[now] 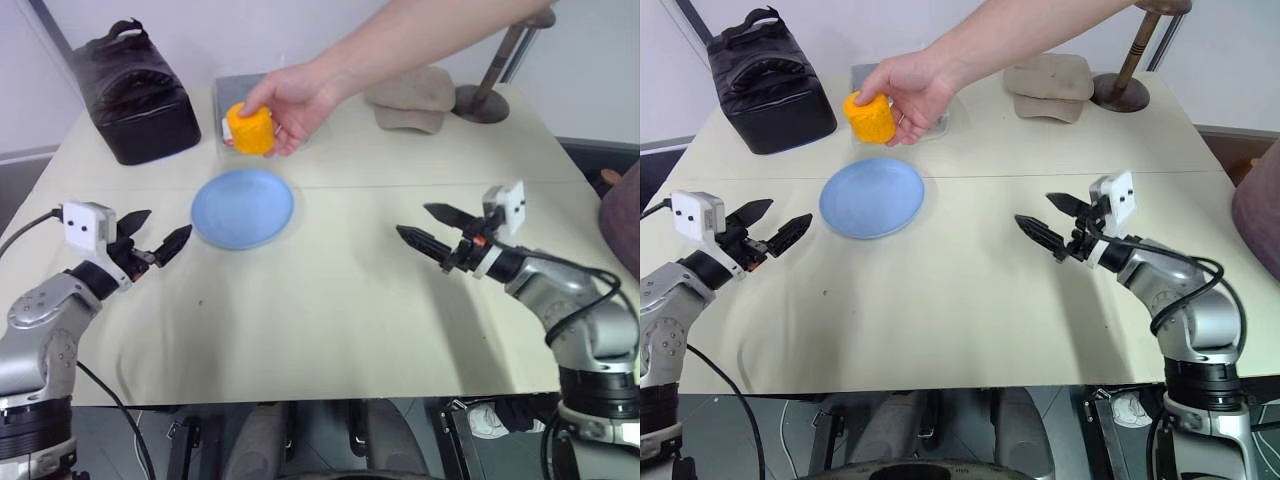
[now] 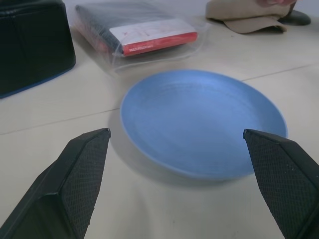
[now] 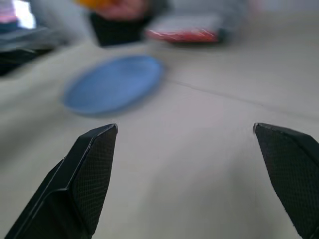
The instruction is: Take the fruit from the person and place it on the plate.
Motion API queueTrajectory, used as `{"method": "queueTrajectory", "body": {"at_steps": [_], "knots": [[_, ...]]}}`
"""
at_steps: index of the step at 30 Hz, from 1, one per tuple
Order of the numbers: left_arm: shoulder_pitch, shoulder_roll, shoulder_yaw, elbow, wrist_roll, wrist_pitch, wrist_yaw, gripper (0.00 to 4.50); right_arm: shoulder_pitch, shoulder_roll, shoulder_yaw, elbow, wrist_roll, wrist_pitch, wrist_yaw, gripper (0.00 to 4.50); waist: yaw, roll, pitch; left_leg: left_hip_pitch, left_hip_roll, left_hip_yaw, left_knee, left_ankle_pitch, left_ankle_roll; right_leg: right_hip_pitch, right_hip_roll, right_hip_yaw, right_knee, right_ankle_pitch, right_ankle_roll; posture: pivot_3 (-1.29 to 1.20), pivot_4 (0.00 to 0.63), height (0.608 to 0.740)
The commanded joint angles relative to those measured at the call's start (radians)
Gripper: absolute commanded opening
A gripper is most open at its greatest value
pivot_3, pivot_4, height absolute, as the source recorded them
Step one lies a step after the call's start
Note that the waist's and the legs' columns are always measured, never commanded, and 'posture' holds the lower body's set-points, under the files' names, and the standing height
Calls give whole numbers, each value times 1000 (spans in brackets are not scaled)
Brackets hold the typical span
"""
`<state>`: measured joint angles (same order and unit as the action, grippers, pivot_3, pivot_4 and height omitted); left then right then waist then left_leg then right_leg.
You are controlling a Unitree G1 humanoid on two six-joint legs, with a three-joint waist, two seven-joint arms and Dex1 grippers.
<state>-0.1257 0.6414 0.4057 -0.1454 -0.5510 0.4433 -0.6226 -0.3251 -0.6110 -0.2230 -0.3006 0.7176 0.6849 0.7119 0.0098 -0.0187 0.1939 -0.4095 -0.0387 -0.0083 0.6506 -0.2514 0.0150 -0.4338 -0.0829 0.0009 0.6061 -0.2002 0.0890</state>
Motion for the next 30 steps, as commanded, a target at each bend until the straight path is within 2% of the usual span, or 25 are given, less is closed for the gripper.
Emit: {"method": "queueTrajectory", "body": {"at_steps": [1,6,12,24,30], "knots": [[-48,-1,13,-3,-19,-14,-4,4470,-37,-35,-34,-72,63,56,-11,4500,3,0,0,0,0,0,0,0,0,0,0,0,0,0,0,0,150,740],[-245,-11,-41,13,-61,13,-27,4470,-77,-52,-1,-59,19,41,-25,4500,7,-1,0,0,0,-1,1,0,0,3,-1,-3,-4,0,0,0,150,740],[-439,-53,-148,134,-38,-15,-106,4470,-93,-33,36,-22,-37,-2,-30,4500,-1,0,0,0,0,1,0,0,0,4,1,-3,-7,2,4,0,150,740],[-643,-159,-268,394,73,-158,-199,4470,-39,-2,22,-56,-70,-38,-84,4500,3,-1,0,0,-1,1,1,0,1,4,3,-3,-6,3,5,0,150,740],[-675,-187,-291,461,111,-200,-235,4470,-18,3,10,-63,-83,-55,-110,4500,1,-1,0,0,-1,1,1,0,1,4,4,-3,-6,4,7,0,150,740]]}}
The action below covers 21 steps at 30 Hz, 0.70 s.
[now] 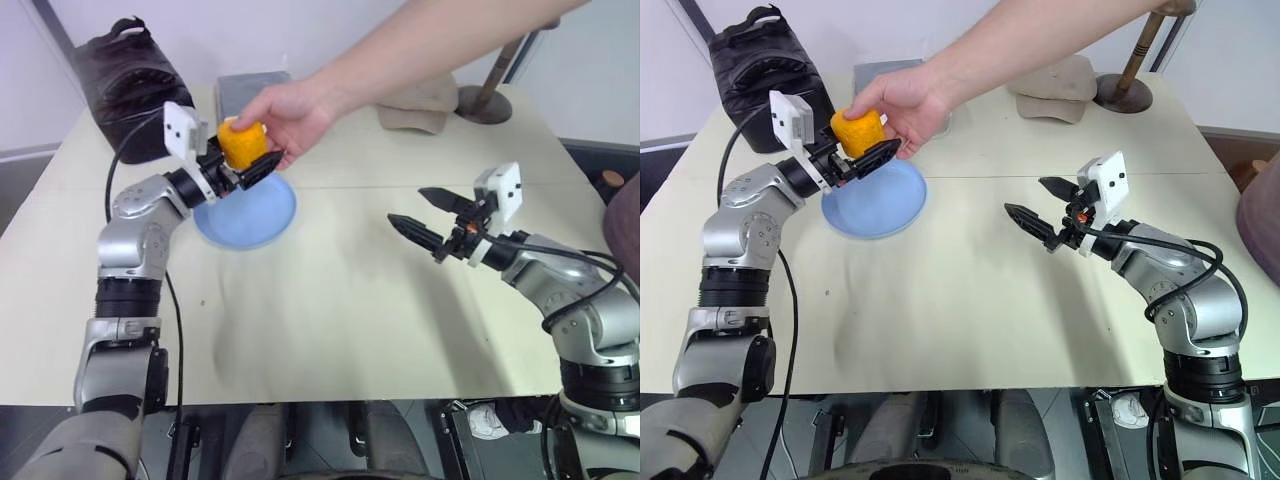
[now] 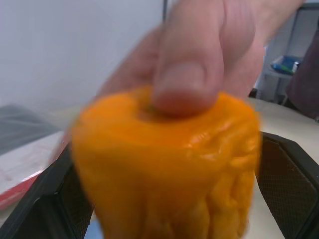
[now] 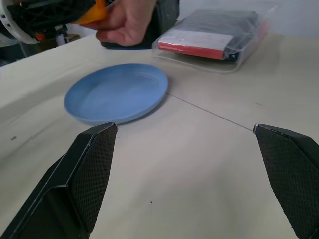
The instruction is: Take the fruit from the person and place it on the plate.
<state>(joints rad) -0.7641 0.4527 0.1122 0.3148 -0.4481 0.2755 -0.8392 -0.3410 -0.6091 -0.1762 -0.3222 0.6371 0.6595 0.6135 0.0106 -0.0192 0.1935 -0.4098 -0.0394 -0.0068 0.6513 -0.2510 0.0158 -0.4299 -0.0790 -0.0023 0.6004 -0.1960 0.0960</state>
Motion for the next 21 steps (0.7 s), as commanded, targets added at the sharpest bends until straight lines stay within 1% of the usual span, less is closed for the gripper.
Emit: {"method": "queueTrajectory", "body": {"at_steps": [1,3,5,6,14,18,21], "knots": [[-39,-1,6,6,8,-38,-21,4229,0,2,-38,-41,-4,-32,-14,4500,0,0,0,0,0,0,0,0,0,0,0,0,0,0,0,0,150,740],[-43,-3,9,12,8,-46,-26,3614,4,4,-37,-40,-5,-38,-18,4500,1,0,0,0,0,0,0,0,0,0,0,0,0,0,0,0,150,740],[-46,-3,11,18,10,-53,-26,2620,5,5,-36,-38,-5,-42,-20,4500,1,0,0,0,0,0,0,0,0,0,0,0,0,0,0,0,150,740],[-47,-3,12,20,10,-55,-26,2439,6,5,-35,-36,-5,-44,-20,4500,1,0,0,0,0,0,0,0,0,0,0,0,0,0,0,0,150,740],[-37,7,20,11,20,-57,-22,2435,1,6,-27,-22,-7,-52,-16,4500,1,0,0,0,0,0,1,0,0,0,0,0,1,0,0,0,150,740],[8,43,14,28,62,-64,-16,2435,2,6,-28,-13,-9,-57,-13,4500,-2,0,0,0,0,0,1,0,0,0,0,0,1,0,0,0,150,740],[43,43,-5,58,105,-84,6,2435,6,13,-22,-10,-14,-62,-15,4500,0,0,0,0,0,0,1,0,0,0,0,0,2,0,0,0,150,740]]}}
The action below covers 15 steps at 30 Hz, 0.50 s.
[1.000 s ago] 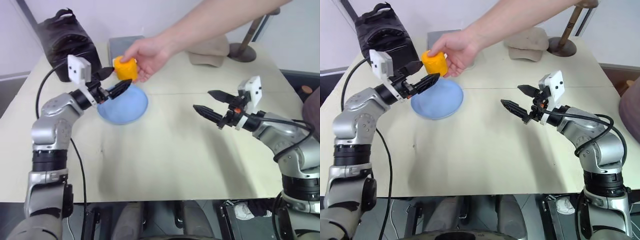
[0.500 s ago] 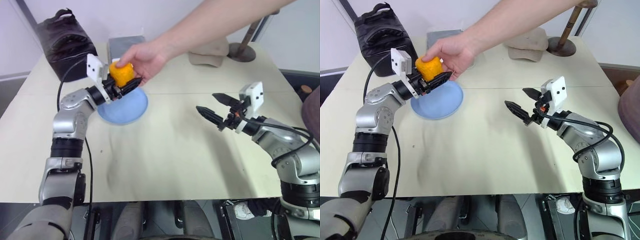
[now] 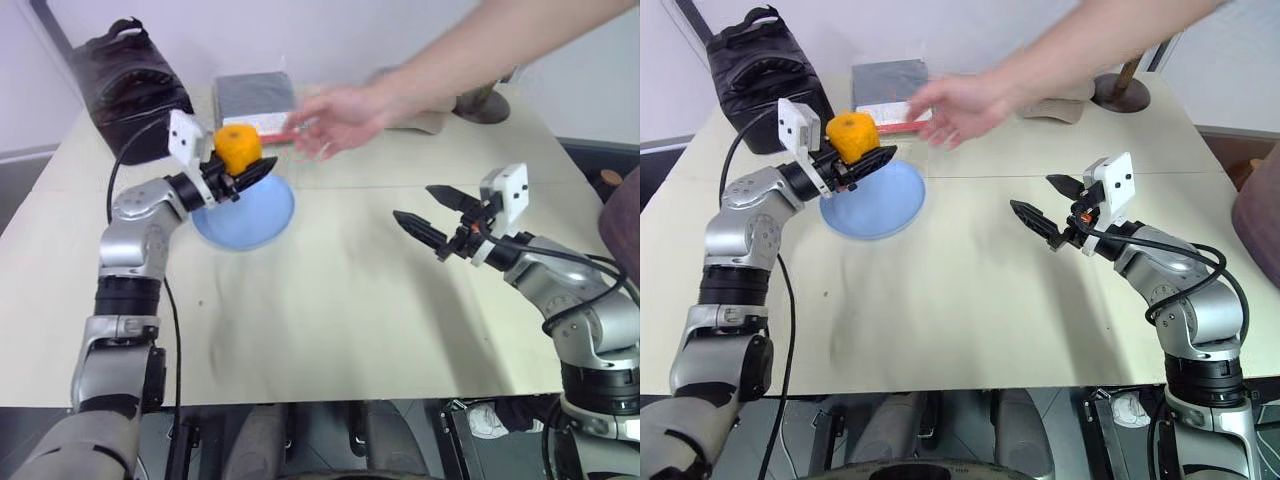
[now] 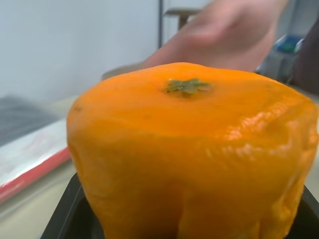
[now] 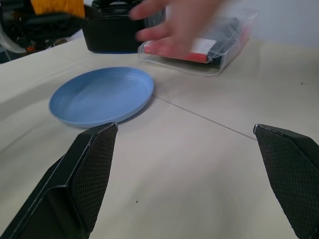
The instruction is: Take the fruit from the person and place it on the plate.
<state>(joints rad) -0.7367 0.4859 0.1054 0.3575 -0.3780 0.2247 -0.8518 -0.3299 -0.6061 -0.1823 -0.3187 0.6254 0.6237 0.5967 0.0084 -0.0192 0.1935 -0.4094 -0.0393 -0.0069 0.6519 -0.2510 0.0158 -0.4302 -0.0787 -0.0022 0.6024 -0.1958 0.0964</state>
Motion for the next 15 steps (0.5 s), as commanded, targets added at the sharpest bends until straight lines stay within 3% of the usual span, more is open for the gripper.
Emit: {"method": "queueTrajectory", "body": {"at_steps": [1,13,15], "knots": [[23,8,-9,28,52,-41,23,2435,-5,13,-14,-12,-5,-28,0,4500,3,0,0,0,0,0,0,0,0,0,0,0,0,0,0,0,150,740],[1,-61,-79,262,183,-208,37,2435,9,27,-15,-21,-18,-31,-5,4500,4,0,0,0,-1,0,1,0,0,0,-1,0,1,0,0,0,150,740],[-14,-76,-69,294,173,-217,33,3481,13,26,-17,-26,-19,-29,-7,4500,4,0,0,0,-1,0,1,0,0,0,-1,0,1,0,0,0,150,740]]}}
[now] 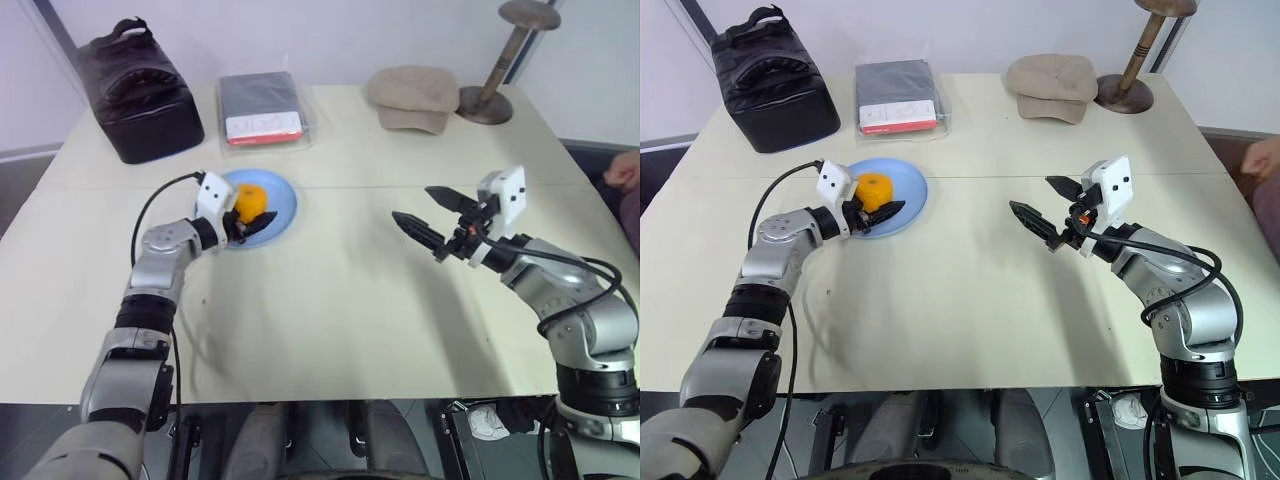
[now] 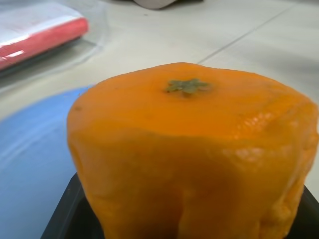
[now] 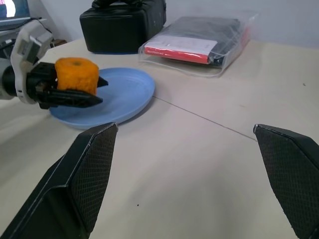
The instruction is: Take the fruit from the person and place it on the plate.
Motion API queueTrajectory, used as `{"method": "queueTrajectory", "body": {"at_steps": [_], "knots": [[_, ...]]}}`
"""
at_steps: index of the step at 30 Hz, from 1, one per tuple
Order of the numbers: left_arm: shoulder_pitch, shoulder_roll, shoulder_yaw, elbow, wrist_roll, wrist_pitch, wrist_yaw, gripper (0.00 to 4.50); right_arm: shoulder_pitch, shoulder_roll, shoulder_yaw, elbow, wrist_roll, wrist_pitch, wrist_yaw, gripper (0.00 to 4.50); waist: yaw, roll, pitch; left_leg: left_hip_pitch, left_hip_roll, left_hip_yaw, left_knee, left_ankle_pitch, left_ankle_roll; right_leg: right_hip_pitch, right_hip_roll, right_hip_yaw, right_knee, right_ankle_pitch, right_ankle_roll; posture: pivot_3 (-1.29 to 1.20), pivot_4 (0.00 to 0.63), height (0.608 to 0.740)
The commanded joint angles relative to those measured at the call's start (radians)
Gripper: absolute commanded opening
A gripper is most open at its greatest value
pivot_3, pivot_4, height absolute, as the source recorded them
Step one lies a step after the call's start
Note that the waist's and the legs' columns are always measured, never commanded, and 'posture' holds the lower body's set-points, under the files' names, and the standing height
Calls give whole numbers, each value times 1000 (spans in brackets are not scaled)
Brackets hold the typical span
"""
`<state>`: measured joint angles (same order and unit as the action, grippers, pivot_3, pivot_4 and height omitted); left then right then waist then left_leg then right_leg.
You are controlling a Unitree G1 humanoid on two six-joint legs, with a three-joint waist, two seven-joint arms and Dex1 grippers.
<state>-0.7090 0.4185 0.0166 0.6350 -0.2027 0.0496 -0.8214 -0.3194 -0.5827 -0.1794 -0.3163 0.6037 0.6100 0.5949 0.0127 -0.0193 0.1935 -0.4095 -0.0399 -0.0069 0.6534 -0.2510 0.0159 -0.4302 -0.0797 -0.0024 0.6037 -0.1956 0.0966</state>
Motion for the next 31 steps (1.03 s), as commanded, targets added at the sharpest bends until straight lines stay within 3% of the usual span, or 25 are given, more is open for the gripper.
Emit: {"method": "queueTrajectory", "body": {"at_steps": [1,2,3,10,16,25,31], "knots": [[-47,-14,24,26,-10,-44,-8,3895,5,2,-21,-31,3,-15,-7,4500,0,0,0,0,0,0,0,0,0,0,0,0,0,0,0,0,150,740],[-51,-16,23,31,-9,-48,-9,4359,6,1,-23,-33,3,-13,-8,4500,0,0,0,0,0,0,0,0,0,0,0,0,0,0,0,0,150,740],[-54,-16,20,36,0,-58,-1,4476,8,0,-25,-36,4,-12,-9,4500,0,0,0,0,0,0,0,0,0,0,0,0,0,0,0,0,150,740],[-85,20,66,50,-13,-94,23,4476,10,-5,-29,-36,7,-9,-14,4500,-1,0,0,0,0,0,0,0,0,0,0,0,1,0,0,0,150,740],[-43,99,175,-159,-122,47,36,4476,-4,-14,-35,-2,-4,-21,-5,4500,-2,0,0,0,0,0,1,0,0,-1,0,0,4,0,0,0,150,740],[313,270,338,-642,-257,358,78,4476,-38,-6,-18,103,-50,-75,21,4500,-23,0,0,1,0,0,1,0,0,-2,-2,2,7,0,0,0,150,740],[489,274,403,-766,-277,413,130,4476,-61,8,1,175,-83,-115,40,4500,-23,0,0,2,1,0,1,0,0,-2,-3,2,8,-1,-1,0,150,740]]}}
